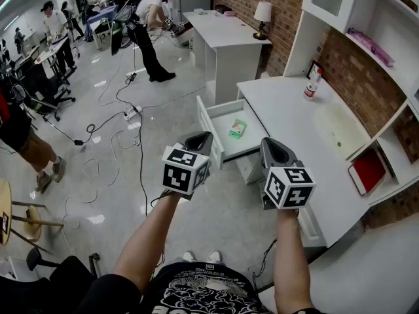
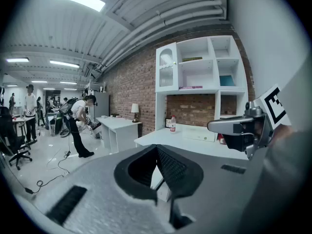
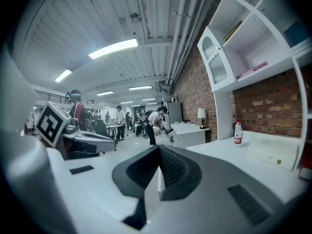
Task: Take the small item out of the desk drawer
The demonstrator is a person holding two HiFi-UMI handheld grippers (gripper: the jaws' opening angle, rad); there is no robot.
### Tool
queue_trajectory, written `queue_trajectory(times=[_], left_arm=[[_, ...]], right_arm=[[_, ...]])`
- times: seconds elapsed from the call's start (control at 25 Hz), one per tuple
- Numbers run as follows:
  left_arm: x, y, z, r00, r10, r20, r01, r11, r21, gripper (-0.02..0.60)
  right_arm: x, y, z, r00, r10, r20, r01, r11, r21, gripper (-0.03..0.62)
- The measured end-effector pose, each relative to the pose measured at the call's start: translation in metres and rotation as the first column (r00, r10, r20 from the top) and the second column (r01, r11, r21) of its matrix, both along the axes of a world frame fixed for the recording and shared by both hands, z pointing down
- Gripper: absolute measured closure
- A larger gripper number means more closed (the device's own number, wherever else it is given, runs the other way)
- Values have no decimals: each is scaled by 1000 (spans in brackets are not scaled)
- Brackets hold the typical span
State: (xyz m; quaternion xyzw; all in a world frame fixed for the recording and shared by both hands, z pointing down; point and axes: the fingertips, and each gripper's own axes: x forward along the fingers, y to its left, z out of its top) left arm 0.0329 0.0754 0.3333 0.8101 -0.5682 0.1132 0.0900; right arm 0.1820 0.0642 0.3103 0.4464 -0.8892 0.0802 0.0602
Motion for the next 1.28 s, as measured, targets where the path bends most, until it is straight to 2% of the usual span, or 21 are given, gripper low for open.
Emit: queue_trajectory(times=[0.48,0.88,1.28], left_arm=[[19,-20,7,1000,-11,11,11,1000,-9,581],[17,-45,4,1000,-7,5,7,1000,6,581],[-14,-97,11,1000,19,2,-19,1000,6,581]], right_arm=[[14,-17,4,1000,-8,9,8,1000,10,589],[8,-38,8,1000,-27,-3,27,1000,9,504],[-29,-84,19,999,-32,-27,32,999,-6,433]])
